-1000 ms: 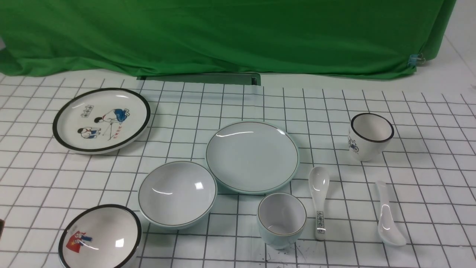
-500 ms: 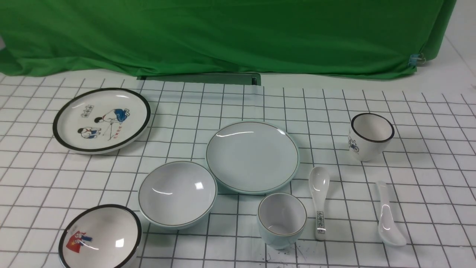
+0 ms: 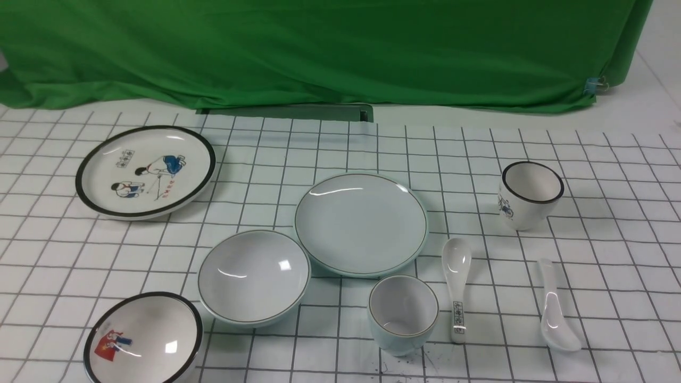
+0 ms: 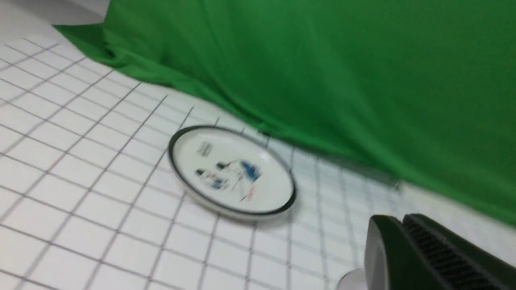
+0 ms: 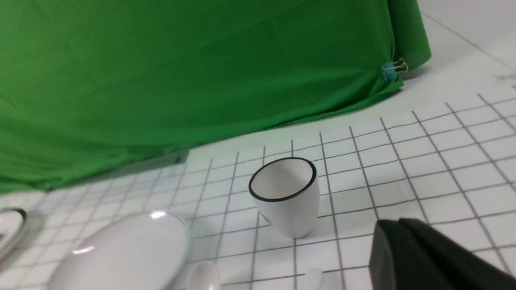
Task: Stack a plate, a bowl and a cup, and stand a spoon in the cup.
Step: Use the left arm to grab a blue rice bowl
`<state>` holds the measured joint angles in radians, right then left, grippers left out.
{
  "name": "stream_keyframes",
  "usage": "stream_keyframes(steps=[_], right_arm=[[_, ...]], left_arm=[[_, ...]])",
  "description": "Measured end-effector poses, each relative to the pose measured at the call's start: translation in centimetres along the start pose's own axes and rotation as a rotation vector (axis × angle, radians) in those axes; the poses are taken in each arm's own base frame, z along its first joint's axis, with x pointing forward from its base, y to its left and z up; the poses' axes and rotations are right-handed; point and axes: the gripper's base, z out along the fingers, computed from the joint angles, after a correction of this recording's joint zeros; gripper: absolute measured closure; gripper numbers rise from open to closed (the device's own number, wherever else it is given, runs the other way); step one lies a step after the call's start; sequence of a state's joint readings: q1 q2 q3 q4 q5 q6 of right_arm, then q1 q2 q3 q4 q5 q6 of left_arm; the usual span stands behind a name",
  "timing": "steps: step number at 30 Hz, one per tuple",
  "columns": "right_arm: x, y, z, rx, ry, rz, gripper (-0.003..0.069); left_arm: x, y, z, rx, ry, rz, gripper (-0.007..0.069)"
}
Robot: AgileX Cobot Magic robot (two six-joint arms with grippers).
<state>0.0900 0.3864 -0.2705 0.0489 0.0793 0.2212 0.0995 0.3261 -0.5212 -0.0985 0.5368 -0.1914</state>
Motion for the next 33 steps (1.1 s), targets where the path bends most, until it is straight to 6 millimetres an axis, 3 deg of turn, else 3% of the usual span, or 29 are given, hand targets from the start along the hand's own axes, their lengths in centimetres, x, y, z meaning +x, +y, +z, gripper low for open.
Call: stream_keyframes(steps=[6,11,12,13,15,19,22,25,26,30,31,32,33], right_arm=[[-5.4,1.3,4.7,0.005,0.341,-0.302,0.0645],[-6.6,3.0,7.9,-0.078,0.635,-0.416,0.0645],[-6.8,3.2,8.0,-0.085,0.639,-0.421,0.0645],[-6.4,4.7,9.1,-0.163,0.731,-0.490,0.0645],[-6.1,5.6,9.5,-0.207,0.772,-0.528,0.0645],[-5.2,9.8,10.5,-0.381,0.861,-0.679,0.0645],[-5.0,11.1,10.6,-0.429,0.867,-0.716,0.0645],[-5.2,12.0,10.8,-0.456,0.856,-0.734,0.0645],[-5.2,12.0,10.8,-0.457,0.856,-0.735,0.0645],[-5.3,12.0,10.8,-0.454,0.856,-0.745,0.0646],[-5.3,12.0,10.8,-0.454,0.856,-0.745,0.0646],[-5.3,12.0,10.8,-0.454,0.856,-0.746,0.0646],[-5.3,12.0,10.8,-0.453,0.856,-0.747,0.0646]], left_arm=[[-4.6,-1.4,5.0,-0.013,0.475,0.330,0.0634],[-5.3,-3.4,9.4,0.089,0.642,0.458,0.0634],[-5.2,-3.7,9.6,0.103,0.650,0.470,0.0634],[-4.5,-5.2,11.2,0.166,0.718,0.540,0.0634],[-4.0,-5.9,12.1,0.189,0.750,0.575,0.0634],[-1.7,-8.2,16.3,0.213,0.876,0.617,0.0630],[-0.7,-8.7,18.2,0.215,0.929,0.601,0.0616],[1.6,-9.1,21.6,0.201,1.033,0.570,0.0529],[1.7,-9.1,21.7,0.200,1.037,0.570,0.0522],[3.4,-9.0,24.8,0.180,1.087,0.543,0.0317],[3.5,-8.9,25.0,0.179,1.087,0.540,0.0307],[3.8,-8.4,25.9,0.164,1.078,0.523,0.0230],[4.0,-8.3,26.1,0.162,1.079,0.521,0.0230]])
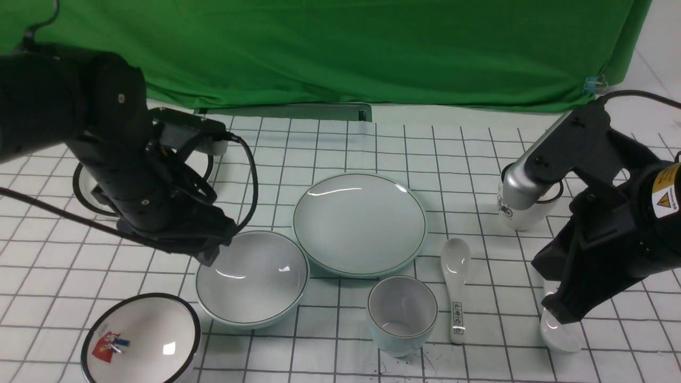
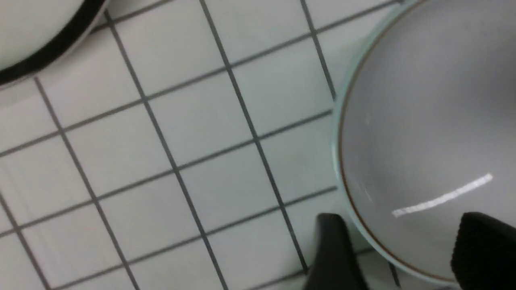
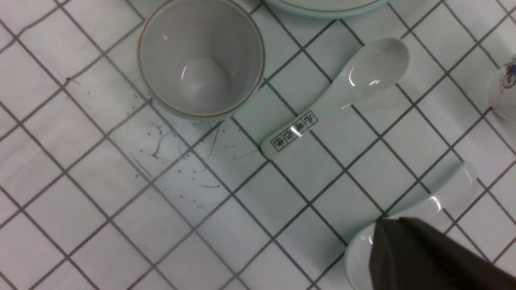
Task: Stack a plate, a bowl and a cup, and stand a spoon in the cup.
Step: Use the left arm to grab a blue rice bowl, then use the left arm to put the blue rice bowl into the blue large plate in the middle
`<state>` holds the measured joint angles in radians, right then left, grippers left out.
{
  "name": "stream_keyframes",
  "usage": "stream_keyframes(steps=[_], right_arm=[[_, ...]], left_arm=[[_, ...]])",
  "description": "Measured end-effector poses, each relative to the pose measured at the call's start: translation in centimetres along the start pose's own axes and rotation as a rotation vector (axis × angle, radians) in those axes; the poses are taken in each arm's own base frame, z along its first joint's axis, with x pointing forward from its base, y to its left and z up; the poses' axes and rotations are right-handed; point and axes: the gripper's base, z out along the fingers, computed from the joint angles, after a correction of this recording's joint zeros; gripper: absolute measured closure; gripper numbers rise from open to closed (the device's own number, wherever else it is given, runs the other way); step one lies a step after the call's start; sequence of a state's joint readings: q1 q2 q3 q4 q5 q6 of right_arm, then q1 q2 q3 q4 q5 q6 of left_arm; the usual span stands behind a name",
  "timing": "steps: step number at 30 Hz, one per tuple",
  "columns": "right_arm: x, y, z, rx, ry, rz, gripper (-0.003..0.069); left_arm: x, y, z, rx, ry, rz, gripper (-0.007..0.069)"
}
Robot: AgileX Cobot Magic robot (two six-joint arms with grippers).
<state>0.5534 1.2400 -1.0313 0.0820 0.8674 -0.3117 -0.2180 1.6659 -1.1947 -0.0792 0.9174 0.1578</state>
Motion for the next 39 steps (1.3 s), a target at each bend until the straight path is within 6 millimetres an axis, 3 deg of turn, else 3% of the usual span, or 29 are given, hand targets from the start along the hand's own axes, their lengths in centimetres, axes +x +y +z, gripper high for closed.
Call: stream_keyframes(steps=[2,6,10,14,17,21,24,27,32,35,39], right_arm=[[0.0,0.0,0.0,0.003,-0.005,-0.001,0.0646],[-0.3,-0.1,0.0,0.011,-0.031,-0.001,0.0646],[-0.6,-0.2,0.0,0.023,-0.067,-0.003,0.0645],[-0.6,-0.2,0.0,0.024,-0.070,-0.003,0.0644],[-0.6,-0.2,0.0,0.025,-0.070,-0.003,0.0644],[-0.6,-0.2,0.0,0.026,-0.069,-0.004,0.0644],[-0.7,-0.2,-0.2,0.023,-0.061,-0.003,0.0644],[-0.9,-0.3,-0.7,0.020,-0.050,-0.001,0.0644],[-1.5,-0.5,-1.8,0.023,-0.059,0.000,0.0644],[-1.6,-0.6,-2.2,0.024,-0.064,0.000,0.0644],[-1.4,-0.5,-2.2,0.014,-0.032,0.000,0.0644]], left_arm=[[-0.4,0.7,1.1,0.006,-0.005,-0.033,0.0166],[-0.7,0.7,2.8,0.050,0.007,-0.064,0.0158],[-0.9,0.0,5.2,0.128,0.036,-0.053,0.0304],[-1.1,0.1,5.8,0.120,0.031,-0.037,0.0531],[-1.7,0.2,4.4,0.104,-0.010,-0.012,0.0634],[-3.4,0.0,0.7,0.106,-0.134,-0.001,0.0635],[-5.8,-0.9,-2.7,0.192,-0.292,0.010,0.0635],[-7.9,-2.1,-4.1,0.273,-0.368,0.031,0.0635],[-10.2,-3.4,-1.5,0.320,-0.331,0.050,0.0635],[-11.4,-3.8,2.8,0.338,-0.240,0.046,0.0635],[-12.1,-3.7,5.6,0.337,-0.161,0.035,0.0634]])
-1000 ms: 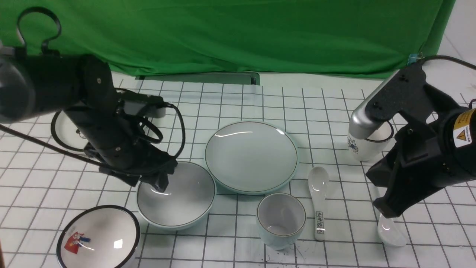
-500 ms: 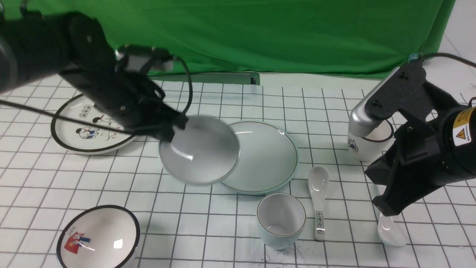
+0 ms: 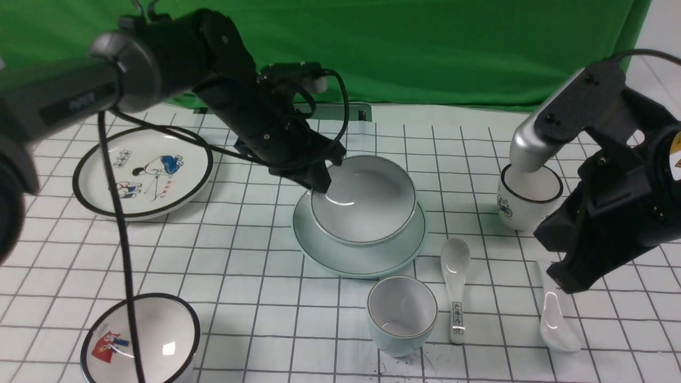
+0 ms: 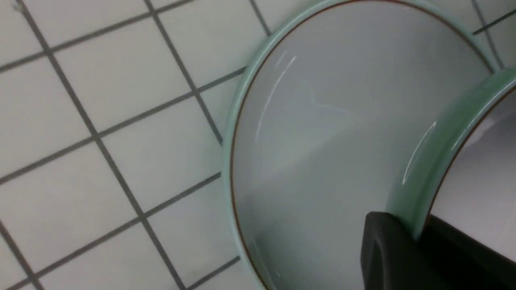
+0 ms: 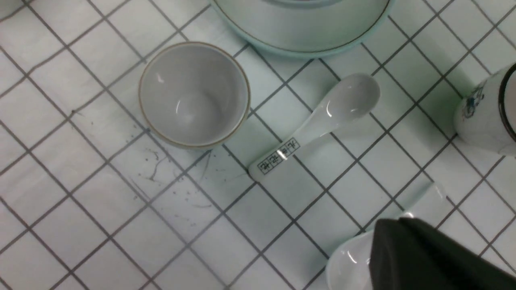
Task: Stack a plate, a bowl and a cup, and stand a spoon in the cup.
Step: Use the left arm to put the blue rice bowl into the blue large plate in the middle, then use the right arm to grab a blue teacup
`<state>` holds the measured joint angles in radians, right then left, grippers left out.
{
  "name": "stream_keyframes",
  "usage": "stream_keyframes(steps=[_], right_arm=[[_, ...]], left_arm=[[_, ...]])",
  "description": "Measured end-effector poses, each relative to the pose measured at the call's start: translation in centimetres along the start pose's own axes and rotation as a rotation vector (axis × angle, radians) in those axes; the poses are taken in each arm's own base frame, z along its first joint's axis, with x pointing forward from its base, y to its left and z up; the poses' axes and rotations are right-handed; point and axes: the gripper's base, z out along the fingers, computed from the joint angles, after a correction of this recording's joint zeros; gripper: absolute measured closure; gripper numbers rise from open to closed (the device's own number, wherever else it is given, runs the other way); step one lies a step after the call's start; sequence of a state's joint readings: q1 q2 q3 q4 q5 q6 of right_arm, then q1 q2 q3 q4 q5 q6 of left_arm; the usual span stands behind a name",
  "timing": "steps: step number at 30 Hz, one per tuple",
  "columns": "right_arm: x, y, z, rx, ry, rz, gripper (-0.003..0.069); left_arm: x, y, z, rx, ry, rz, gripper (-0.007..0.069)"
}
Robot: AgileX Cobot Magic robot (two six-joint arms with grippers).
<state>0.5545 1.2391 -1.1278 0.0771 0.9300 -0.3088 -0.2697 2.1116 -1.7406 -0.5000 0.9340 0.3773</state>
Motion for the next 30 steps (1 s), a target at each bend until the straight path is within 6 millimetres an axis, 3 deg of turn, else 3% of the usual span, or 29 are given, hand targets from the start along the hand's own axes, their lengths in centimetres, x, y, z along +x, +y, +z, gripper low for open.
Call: stream_keyframes(steps=[4,12,16,17,20,21,22,23,24,26,27,29,30], right_arm=[[0.0,0.0,0.0,0.001,-0.002,0.000,0.0644],[0.0,0.0,0.0,0.001,-0.004,0.000,0.0636],[-0.1,0.0,0.0,0.003,-0.010,0.004,0.0583],[-0.1,0.0,0.0,0.005,-0.015,0.007,0.0549],[-0.4,-0.1,0.5,0.006,-0.022,0.013,0.0445],[-0.5,-0.1,0.5,0.005,-0.022,0.014,0.0430],[-0.6,-0.1,0.8,0.002,-0.020,0.018,0.0400],[-0.8,-0.1,1.7,-0.016,-0.007,0.029,0.0326],[-0.9,-0.1,1.8,-0.019,-0.007,0.031,0.0319],[-1.3,0.1,2.9,-0.054,0.018,0.048,0.0249],[-1.5,0.2,3.2,-0.059,0.022,0.048,0.0235],[-2.4,0.7,4.5,-0.088,0.052,0.031,0.0198],[-2.5,0.8,4.6,-0.091,0.053,0.029,0.0197]], left_arm=[[0.1,0.6,1.3,-0.012,0.030,0.000,0.0634],[-0.1,0.8,1.3,-0.021,0.026,0.023,0.0620],[-0.4,0.6,1.0,-0.020,0.021,0.033,0.0537],[-0.8,0.5,0.5,-0.021,0.022,0.042,0.0485],[-2.2,-0.5,-1.9,-0.019,0.011,0.078,0.0344],[-2.1,-0.5,-1.9,-0.020,0.011,0.078,0.0335],[-2.7,-0.9,-3.1,-0.017,0.003,0.094,0.0293],[-3.7,-2.1,-6.0,-0.021,-0.024,0.122,0.0231],[-3.9,-2.3,-6.7,-0.029,-0.035,0.127,0.0221],[-4.7,-3.6,-10.9,-0.104,-0.118,0.140,0.0197],[-4.7,-3.8,-11.2,-0.112,-0.124,0.139,0.0198],[-4.3,-5.1,-15.7,-0.222,-0.191,0.171,0.0244],[-4.2,-5.2,-16.4,-0.247,-0.197,0.176,0.0258]])
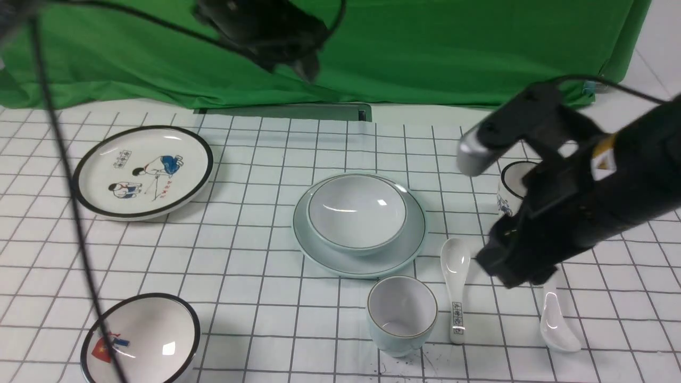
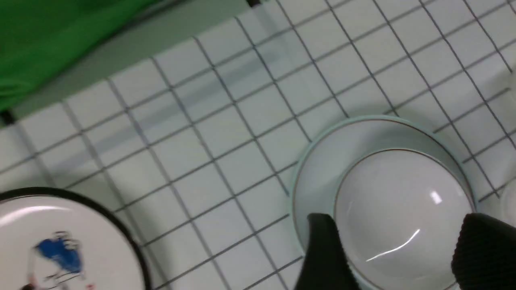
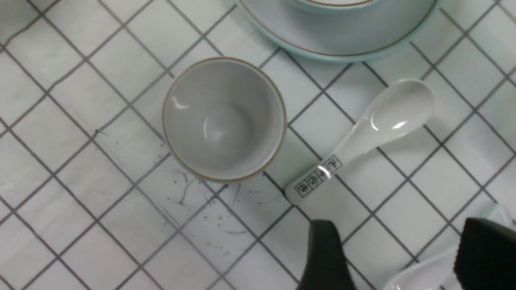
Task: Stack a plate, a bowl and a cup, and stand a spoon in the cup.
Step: Use the right arm to grab a blue teacup, then use the right arm to put the blue teacup into the blue rice bowl in the middle
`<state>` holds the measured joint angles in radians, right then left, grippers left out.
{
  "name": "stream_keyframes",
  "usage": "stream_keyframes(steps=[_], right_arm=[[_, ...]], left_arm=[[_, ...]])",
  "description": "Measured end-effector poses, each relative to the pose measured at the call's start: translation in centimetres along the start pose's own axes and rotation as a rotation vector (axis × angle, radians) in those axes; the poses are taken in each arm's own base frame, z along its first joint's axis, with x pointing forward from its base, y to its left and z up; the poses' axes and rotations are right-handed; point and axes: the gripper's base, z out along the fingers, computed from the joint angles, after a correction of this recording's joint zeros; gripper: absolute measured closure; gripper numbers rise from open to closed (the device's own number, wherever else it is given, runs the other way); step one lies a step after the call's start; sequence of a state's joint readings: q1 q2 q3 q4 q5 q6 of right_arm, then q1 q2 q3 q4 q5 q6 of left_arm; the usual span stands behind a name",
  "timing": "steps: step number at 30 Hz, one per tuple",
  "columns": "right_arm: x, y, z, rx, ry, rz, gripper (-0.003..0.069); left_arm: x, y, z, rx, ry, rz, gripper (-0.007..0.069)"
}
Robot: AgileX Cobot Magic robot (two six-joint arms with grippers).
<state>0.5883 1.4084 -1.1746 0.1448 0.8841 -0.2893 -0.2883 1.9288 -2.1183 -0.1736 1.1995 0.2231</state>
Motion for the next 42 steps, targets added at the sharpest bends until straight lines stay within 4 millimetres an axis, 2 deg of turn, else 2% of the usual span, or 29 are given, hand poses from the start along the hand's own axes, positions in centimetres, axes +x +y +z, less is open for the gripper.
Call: stream_keyframes(steps=[2,3,4,6,7,8,10,11,12,13,15,19,22,23,26,27,32,34,35,39,41,42], right_arm=[[-1.3,0.9,1.2,-0.026,0.018,-0.035,0.0183],[-1.8,1.3,1.7,-0.037,0.026,-0.052,0.0181],[-1.8,1.4,1.9,-0.039,0.031,-0.054,0.0180],[-3.0,2.2,3.5,-0.059,0.053,-0.087,0.0179],[-3.5,2.3,4.1,-0.064,0.061,-0.096,0.0179],[-3.6,2.3,4.7,-0.068,0.075,-0.100,0.0179],[-3.9,2.3,6.4,-0.075,0.108,-0.102,0.0179],[-3.9,2.3,7.1,-0.078,0.128,-0.103,0.0179],[-3.9,2.3,7.1,-0.076,0.129,-0.104,0.0179],[-3.8,2.3,8.4,-0.076,0.162,-0.111,0.0179],[-3.7,2.2,9.5,-0.074,0.179,-0.117,0.0179],[-3.8,2.1,11.1,-0.062,0.191,-0.129,0.0187],[-3.7,2.0,11.8,-0.058,0.203,-0.136,0.0280],[-3.7,2.0,11.9,-0.057,0.204,-0.136,0.0302],[-3.7,2.0,11.9,-0.057,0.204,-0.136,0.0551],[-3.7,2.0,11.9,-0.057,0.206,-0.136,0.0581],[-5.0,1.8,10.1,-0.061,0.230,-0.141,0.0587],[-6.7,1.3,8.3,-0.042,0.181,-0.139,0.0587],[-8.0,0.7,7.0,-0.026,0.130,-0.132,0.0587],[-11.2,-1.8,4.2,0.036,-0.024,-0.091,0.0587],[-12.6,-3.2,3.9,0.065,-0.072,-0.062,0.0587],[-13.0,-3.7,4.5,0.070,-0.068,-0.049,0.0587]], left_arm=[[0.7,-0.2,-3.4,-0.072,-0.023,0.008,0.0367],[1.2,-0.4,-4.5,-0.082,-0.021,0.005,0.0421],[1.3,-0.4,-4.7,-0.082,-0.021,0.005,0.0432],[3.4,-0.9,-6.2,-0.089,0.011,0.006,0.0572],[4.4,-1.1,-6.5,-0.088,0.026,0.002,0.0610],[5.2,-1.4,-7.0,-0.087,0.026,0.002,0.0626],[7.6,-1.9,-6.8,-0.074,0.037,-0.009,0.0655],[8.8,-2.1,-6.8,-0.066,0.033,-0.017,0.0658],[9.0,-2.2,-6.8,-0.065,0.032,-0.018,0.0659],[11.1,-2.6,-6.8,-0.057,0.017,-0.031,0.0662],[12.8,-2.9,-6.6,-0.050,-0.006,-0.044,0.0662],[16.5,-3.3,-5.0,-0.045,-0.047,-0.083,0.0662],[18.7,-3.4,-3.4,-0.044,-0.025,-0.104,0.0662],[19.0,-3.4,-3.2,-0.044,-0.020,-0.106,0.0662],[20.7,-3.4,-1.9,-0.043,0.020,-0.121,0.0662],[21.0,-3.4,-1.8,-0.043,0.026,-0.122,0.0662],[21.1,-3.4,-1.7,-0.048,0.022,-0.119,0.0661],[21.1,-3.4,-1.7,-0.049,0.020,-0.118,0.0661],[21.1,-3.4,-1.7,-0.047,0.020,-0.120,0.0661],[21.1,-3.4,-1.7,-0.046,0.020,-0.122,0.0661],[21.1,-3.4,-1.7,-0.046,0.017,-0.123,0.0661],[21.1,-3.4,-1.7,-0.046,0.017,-0.123,0.0661]])
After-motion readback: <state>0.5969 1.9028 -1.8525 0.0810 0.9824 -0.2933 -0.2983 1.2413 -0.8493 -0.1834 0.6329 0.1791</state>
